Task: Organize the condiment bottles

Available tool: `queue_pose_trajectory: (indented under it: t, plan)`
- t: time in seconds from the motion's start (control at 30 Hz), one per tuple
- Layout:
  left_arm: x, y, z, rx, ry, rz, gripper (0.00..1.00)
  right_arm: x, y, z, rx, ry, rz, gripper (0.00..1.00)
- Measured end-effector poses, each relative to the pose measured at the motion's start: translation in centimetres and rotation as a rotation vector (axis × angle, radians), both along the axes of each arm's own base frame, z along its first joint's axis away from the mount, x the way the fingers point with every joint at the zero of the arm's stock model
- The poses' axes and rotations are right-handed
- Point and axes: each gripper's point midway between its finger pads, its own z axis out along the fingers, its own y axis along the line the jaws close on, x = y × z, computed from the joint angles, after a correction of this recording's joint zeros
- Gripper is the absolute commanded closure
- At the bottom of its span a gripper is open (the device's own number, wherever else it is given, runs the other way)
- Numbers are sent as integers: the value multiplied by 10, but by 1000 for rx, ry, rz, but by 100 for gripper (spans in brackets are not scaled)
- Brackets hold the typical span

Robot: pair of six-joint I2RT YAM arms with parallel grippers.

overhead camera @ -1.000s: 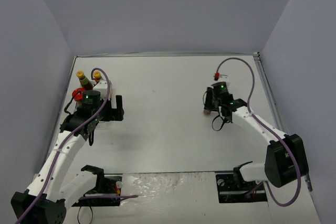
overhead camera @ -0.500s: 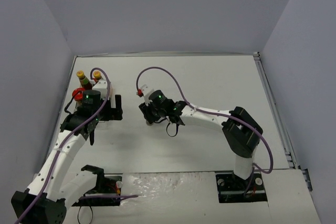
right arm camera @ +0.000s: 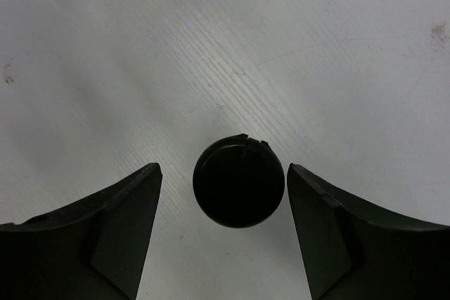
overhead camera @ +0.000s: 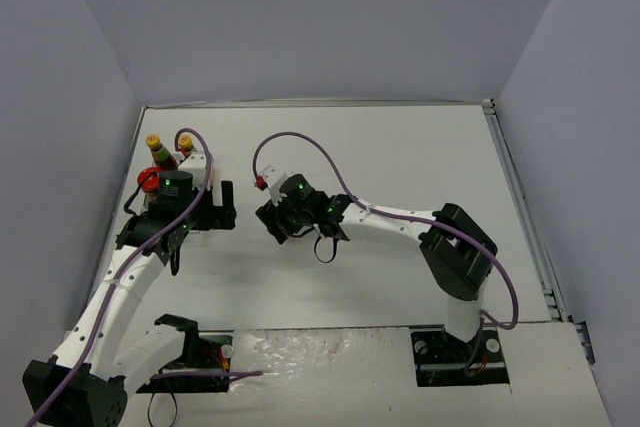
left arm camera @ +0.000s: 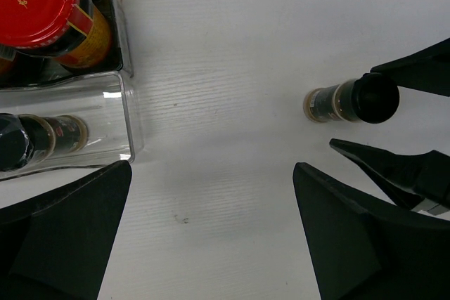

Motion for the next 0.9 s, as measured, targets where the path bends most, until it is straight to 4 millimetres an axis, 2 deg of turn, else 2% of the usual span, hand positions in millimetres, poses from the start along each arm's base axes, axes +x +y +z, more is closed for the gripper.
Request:
queue_pose_trajectory:
  t: [0.13, 0.27, 0.43, 0.6, 0.77, 0.9]
  plan:
    - [-2, -7, -1, -23, 9, -26, 3, -13, 0, 6, -12, 6, 20, 0]
    - [-3, -17, -1, -43, 25, -53, 3, -23, -10, 38, 25, -31, 11, 0]
    - [-3, -45, 9, -79, 28, -121, 3, -37, -61, 89, 92, -114, -100, 0]
    - [0, -85, 7, -86, 43, -211, 3, -51, -128, 120, 143, -171, -268, 0]
    - [8, -113, -10, -44, 91, -241, 3, -59, -177, 141, 209, -222, -415, 0]
    - [19, -129, -22, 9, 120, -230, 5, -65, -205, 152, 274, -251, -497, 0]
